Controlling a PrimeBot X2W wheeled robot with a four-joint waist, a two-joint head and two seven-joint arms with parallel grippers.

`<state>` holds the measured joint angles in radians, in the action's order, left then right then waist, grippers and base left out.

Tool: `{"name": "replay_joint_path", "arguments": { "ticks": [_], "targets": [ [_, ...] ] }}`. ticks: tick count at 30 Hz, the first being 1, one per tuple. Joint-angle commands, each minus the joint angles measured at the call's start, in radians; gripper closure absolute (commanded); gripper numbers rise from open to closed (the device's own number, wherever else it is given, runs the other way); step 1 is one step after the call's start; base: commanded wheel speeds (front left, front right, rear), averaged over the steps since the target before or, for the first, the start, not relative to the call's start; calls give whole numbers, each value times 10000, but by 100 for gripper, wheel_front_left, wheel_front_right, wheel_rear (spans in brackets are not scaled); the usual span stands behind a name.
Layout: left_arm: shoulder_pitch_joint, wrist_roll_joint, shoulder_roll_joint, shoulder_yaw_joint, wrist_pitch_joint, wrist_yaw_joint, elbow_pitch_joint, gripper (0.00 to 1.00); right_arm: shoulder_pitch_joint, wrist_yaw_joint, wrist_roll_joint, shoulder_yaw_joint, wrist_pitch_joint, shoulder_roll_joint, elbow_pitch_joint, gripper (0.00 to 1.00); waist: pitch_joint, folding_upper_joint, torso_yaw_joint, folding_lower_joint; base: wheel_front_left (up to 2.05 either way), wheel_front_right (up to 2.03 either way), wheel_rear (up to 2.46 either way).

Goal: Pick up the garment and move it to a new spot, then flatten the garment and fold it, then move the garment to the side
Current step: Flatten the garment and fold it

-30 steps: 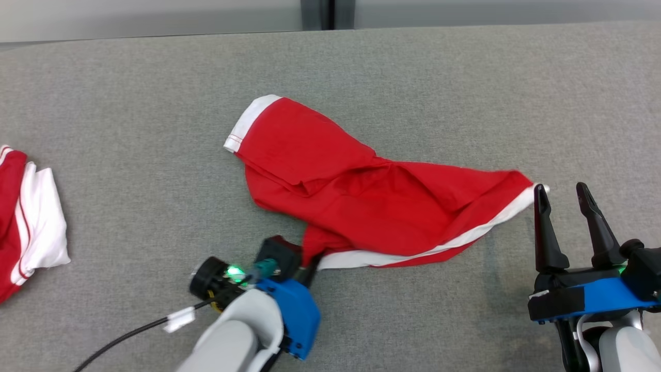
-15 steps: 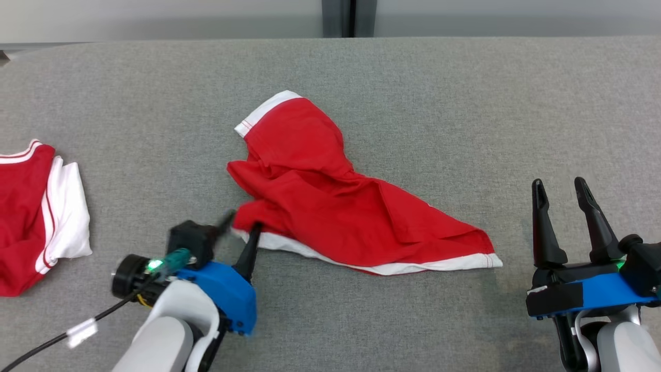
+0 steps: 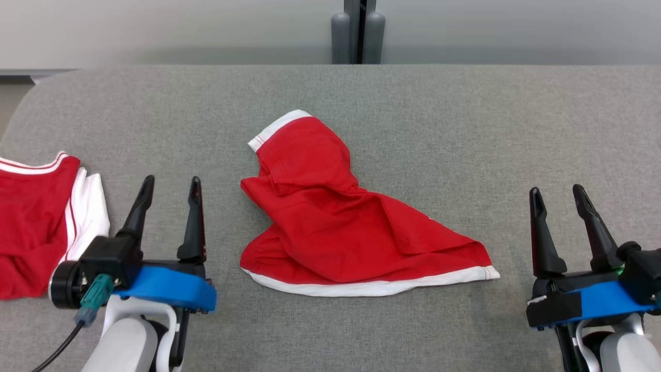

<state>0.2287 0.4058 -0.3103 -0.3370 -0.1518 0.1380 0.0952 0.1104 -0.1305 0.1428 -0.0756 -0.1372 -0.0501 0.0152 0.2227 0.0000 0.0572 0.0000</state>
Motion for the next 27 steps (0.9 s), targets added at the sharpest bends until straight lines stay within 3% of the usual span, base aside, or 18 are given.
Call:
{"name": "replay_joint_path", "arguments": {
  "ticks": [1,9,19,22,27],
  "targets": [
    [-173,32,-39,85,-206,43,-11,0,-145,-5,-39,-18,20,-10,69,0,-89,0,-18,0,0,0,0],
    [-523,165,-388,141,-302,-182,240,0,-564,-5,22,-70,195,-10,284,0,-363,0,-68,0,0,0,0],
    [-441,42,-528,0,-335,-139,249,0,-568,-5,70,-11,290,-10,351,0,-449,0,-104,0,0,0,0],
    [-403,34,-543,-203,-168,-302,252,0,-595,-5,96,36,289,-10,293,0,-385,0,-136,0,0,0,0],
    [-528,297,-383,-916,664,-944,820,0,-707,-5,220,88,271,-10,174,0,-141,0,-206,0,0,0,0]
  ]
}}
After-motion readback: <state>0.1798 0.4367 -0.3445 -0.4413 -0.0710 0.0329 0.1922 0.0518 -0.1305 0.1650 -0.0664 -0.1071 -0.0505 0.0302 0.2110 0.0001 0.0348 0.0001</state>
